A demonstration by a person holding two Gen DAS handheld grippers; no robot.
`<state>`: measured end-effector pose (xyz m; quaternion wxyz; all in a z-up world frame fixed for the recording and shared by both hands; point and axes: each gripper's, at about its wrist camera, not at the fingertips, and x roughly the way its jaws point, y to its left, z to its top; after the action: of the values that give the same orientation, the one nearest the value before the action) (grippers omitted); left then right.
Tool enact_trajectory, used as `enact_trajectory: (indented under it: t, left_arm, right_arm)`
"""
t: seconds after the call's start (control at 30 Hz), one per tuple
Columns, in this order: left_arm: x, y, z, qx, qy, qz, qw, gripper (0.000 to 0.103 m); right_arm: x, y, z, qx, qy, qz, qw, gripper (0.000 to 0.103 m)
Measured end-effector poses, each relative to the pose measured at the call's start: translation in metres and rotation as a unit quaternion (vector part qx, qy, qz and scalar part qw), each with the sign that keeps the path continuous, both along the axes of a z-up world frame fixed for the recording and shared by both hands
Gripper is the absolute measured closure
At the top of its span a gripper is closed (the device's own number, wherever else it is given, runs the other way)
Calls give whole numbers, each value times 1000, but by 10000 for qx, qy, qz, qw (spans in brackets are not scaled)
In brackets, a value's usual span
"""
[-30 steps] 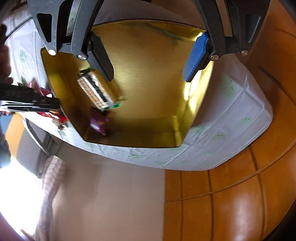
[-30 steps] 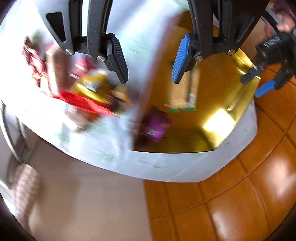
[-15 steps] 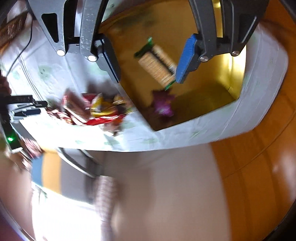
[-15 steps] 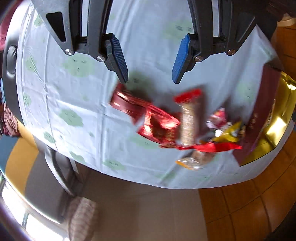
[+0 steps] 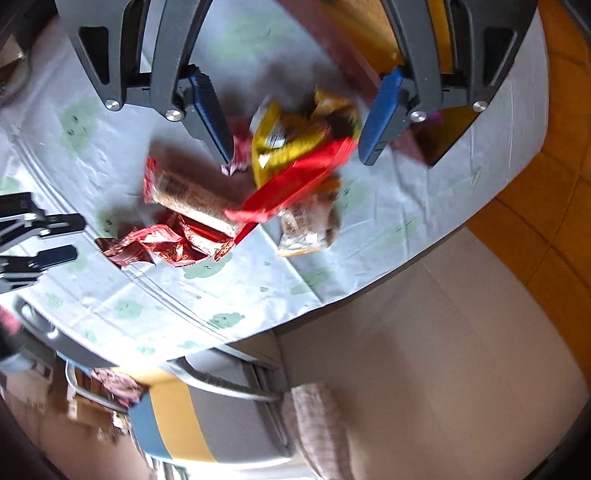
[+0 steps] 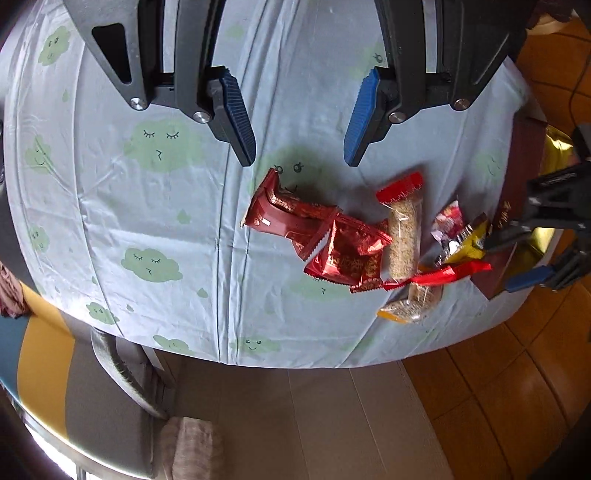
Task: Organize snacks
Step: 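Move the left tool to the red packet and close on it, then lift the red packet with the left tool and carry it toward the tin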
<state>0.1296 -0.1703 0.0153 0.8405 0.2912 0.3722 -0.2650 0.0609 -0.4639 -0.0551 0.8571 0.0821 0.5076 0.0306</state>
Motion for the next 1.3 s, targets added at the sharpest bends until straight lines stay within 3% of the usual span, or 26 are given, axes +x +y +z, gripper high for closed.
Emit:
enact_trajectory:
  t: [0.27,0.3,0.33,0.4,0.43,0.6,0.7,0.8,0.9,1.17,1.2,1.3]
  left_arm:
    - [38,-36,-36,533,81,-43,9985,33]
    - [43,-35,-37,467,153,-2,9988,41]
    - [49,-34,-37,315,304,52,9990,55]
    - [54,-30,-37,-1,548,116,9984,63]
    - [53,-29,-36,-88,478,139,9987,72]
    - [33,-21,-22,-674,400,74,9969,84]
    - [13,-16,-14,-1022,554,-35,9932,85]
    - [-5,-9,-13,-1422,1013,-128,9846,85]
    - [-25,-3,-13,-1861,1520,-193,9705,85]
    - [-65,-12,-29,-2560,2905,-362,9213,85]
    - [-67,-14,-31,-2566,2955,-354,9196,85]
    - [-75,-24,-35,-2309,2806,-286,9312,85]
  right_arm:
    - [1,6,8,110,-151,62,9998,52]
    - [1,7,9,119,-152,83,9998,52]
    - [1,7,9,109,-162,96,9998,52]
    - [0,8,10,59,-199,109,9997,52]
    - [1,9,10,45,-202,111,9997,52]
    - [0,6,8,-13,-189,45,9998,52]
    - [0,6,8,-66,-195,20,9998,52]
    - [0,6,8,-148,-190,3,9997,52]
    - [-1,6,8,-186,-206,4,9996,52]
    - [-3,6,10,-313,-233,-31,9992,52]
    - [-3,6,10,-312,-237,-34,9992,52]
    - [-3,4,11,-348,-230,-82,9991,52]
